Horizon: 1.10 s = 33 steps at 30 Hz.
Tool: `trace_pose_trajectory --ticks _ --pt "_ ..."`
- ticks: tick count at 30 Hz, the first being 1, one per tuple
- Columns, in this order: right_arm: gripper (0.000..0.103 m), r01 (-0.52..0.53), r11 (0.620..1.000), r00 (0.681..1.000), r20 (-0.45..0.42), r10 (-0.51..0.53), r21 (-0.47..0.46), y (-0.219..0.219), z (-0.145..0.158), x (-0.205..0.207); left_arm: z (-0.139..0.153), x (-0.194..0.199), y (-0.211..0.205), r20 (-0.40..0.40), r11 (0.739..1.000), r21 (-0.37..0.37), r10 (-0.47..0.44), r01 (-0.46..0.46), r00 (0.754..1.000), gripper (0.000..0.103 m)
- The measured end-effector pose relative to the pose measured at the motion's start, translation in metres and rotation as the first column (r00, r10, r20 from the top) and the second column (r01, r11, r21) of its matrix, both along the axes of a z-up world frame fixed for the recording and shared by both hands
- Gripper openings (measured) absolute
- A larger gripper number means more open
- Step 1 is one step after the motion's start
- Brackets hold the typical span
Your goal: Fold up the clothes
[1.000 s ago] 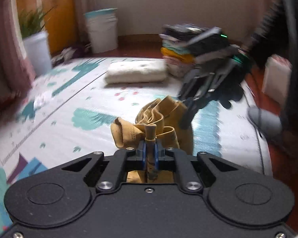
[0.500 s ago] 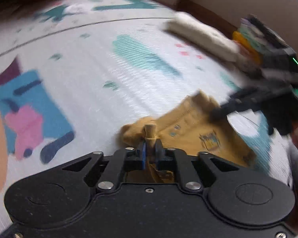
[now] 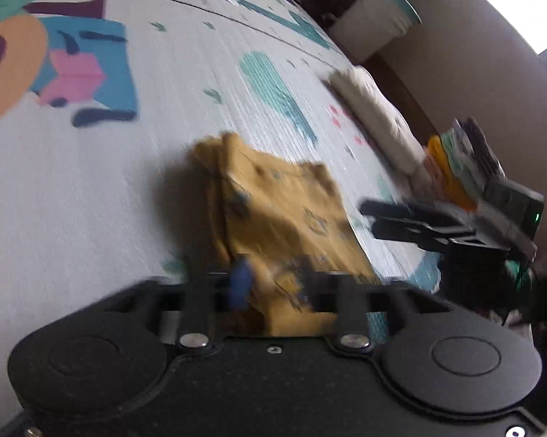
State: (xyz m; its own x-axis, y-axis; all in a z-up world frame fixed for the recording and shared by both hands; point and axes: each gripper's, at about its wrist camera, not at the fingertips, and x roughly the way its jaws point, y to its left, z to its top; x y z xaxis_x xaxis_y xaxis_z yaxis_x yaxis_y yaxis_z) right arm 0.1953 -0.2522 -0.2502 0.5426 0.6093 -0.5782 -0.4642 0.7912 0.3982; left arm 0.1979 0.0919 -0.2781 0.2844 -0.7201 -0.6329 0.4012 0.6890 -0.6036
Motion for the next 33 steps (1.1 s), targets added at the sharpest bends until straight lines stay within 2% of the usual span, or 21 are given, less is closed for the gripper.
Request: trace_pose_trajectory --ticks 1,3,5,9,11,12,13,15,16,17,18,19,20,21,22,23,25,28,30,32,33 --pt "0.050 -0.029 0.999 1.000 0.007 0.030 -0.035 0.010 0.000 0.002 0.002 -0.003 0.000 0.011 1.000 -0.003 0.019 -0.019 1.000 0.003" --pt "0.048 -0.058 0.992 0.998 -0.018 0.056 -0.112 0.024 -0.003 0.007 0.006 -0.010 0.003 0.035 0.997 -0.005 0.077 -0.077 0.996 0.002" --pt "0.048 -0.054 0.982 0.998 -0.044 0.047 -0.181 0.029 -0.010 0.012 0.001 -0.015 0.008 0.027 0.993 0.013 0.117 -0.117 0.993 0.002" --pt "0.048 -0.027 0.977 1.000 -0.016 0.024 -0.213 0.029 -0.009 0.009 -0.008 -0.024 0.019 0.011 0.979 0.049 0.195 -0.196 0.981 0.002" --pt "0.048 -0.006 0.980 0.999 0.031 0.012 -0.197 0.027 -0.003 0.005 -0.011 -0.028 0.024 0.009 0.970 0.062 0.235 -0.235 0.972 0.002" --pt "0.048 -0.009 0.980 0.998 0.056 0.021 -0.197 0.027 0.001 0.001 -0.004 -0.029 0.026 0.034 0.966 0.047 0.253 -0.254 0.967 0.002" --pt "0.048 -0.013 0.980 0.996 0.081 0.029 -0.197 0.027 0.005 -0.003 0.006 -0.030 0.024 0.092 0.967 0.055 0.243 -0.249 0.966 0.002" --pt "0.048 -0.037 0.979 0.989 0.134 0.065 -0.199 0.028 0.012 -0.014 0.025 -0.032 0.006 0.240 0.986 0.097 0.112 -0.139 0.964 0.003" --pt "0.048 -0.056 0.976 0.984 0.154 0.089 -0.210 0.031 0.014 -0.020 0.032 -0.032 -0.007 0.301 0.990 0.123 0.030 -0.070 0.953 0.007" --pt "0.048 -0.074 0.973 0.978 0.173 0.113 -0.221 0.033 0.016 -0.026 0.036 -0.032 -0.018 0.344 0.990 0.144 -0.041 -0.010 0.938 0.016" --pt "0.048 -0.107 0.962 0.969 0.191 0.157 -0.251 0.039 0.016 -0.032 0.037 -0.032 -0.030 0.385 0.984 0.170 -0.121 0.058 0.915 0.025" --pt "0.048 -0.138 0.949 0.957 0.207 0.201 -0.282 0.045 0.016 -0.039 0.036 -0.032 -0.042 0.433 0.970 0.213 -0.203 0.119 0.878 0.043" --pt "0.048 -0.166 0.933 0.946 0.215 0.242 -0.320 0.053 0.014 -0.043 0.031 -0.031 -0.053 0.478 0.951 0.271 -0.270 0.152 0.836 0.049" --pt "0.048 -0.173 0.923 0.946 0.201 0.253 -0.345 0.058 0.010 -0.042 0.021 -0.028 -0.060 0.485 0.933 0.318 -0.313 0.169 0.816 0.049" --pt "0.048 -0.180 0.912 0.946 0.187 0.263 -0.369 0.063 0.006 -0.041 0.008 -0.021 -0.066 0.458 0.911 0.368 -0.352 0.186 0.816 0.049" --pt "0.049 -0.173 0.908 0.960 0.142 0.242 -0.382 0.065 -0.001 -0.035 -0.004 -0.013 -0.071 0.432 0.890 0.408 -0.385 0.204 0.816 0.051" --pt "0.052 -0.149 0.914 0.980 0.066 0.187 -0.376 0.064 -0.014 -0.020 -0.016 -0.003 -0.072 0.427 0.888 0.399 -0.401 0.229 0.811 0.059" --pt "0.051 -0.155 0.901 0.972 0.098 0.212 -0.406 0.065 -0.008 -0.023 -0.008 0.001 -0.073 0.416 0.876 0.414 -0.425 0.248 0.804 0.058" --pt "0.051 -0.135 0.910 0.956 0.189 0.224 -0.392 0.063 0.004 -0.038 0.007 -0.007 -0.060 0.459 0.901 0.376 -0.384 0.216 0.801 0.058" --pt "0.053 -0.126 0.917 0.942 0.245 0.230 -0.378 0.063 0.010 -0.052 0.012 -0.010 -0.047 0.460 0.928 0.327 -0.323 0.180 0.827 0.058" --pt "0.054 -0.136 0.912 0.944 0.230 0.239 -0.388 0.066 0.007 -0.054 0.011 -0.010 -0.046 0.454 0.930 0.326 -0.310 0.168 0.836 0.058"
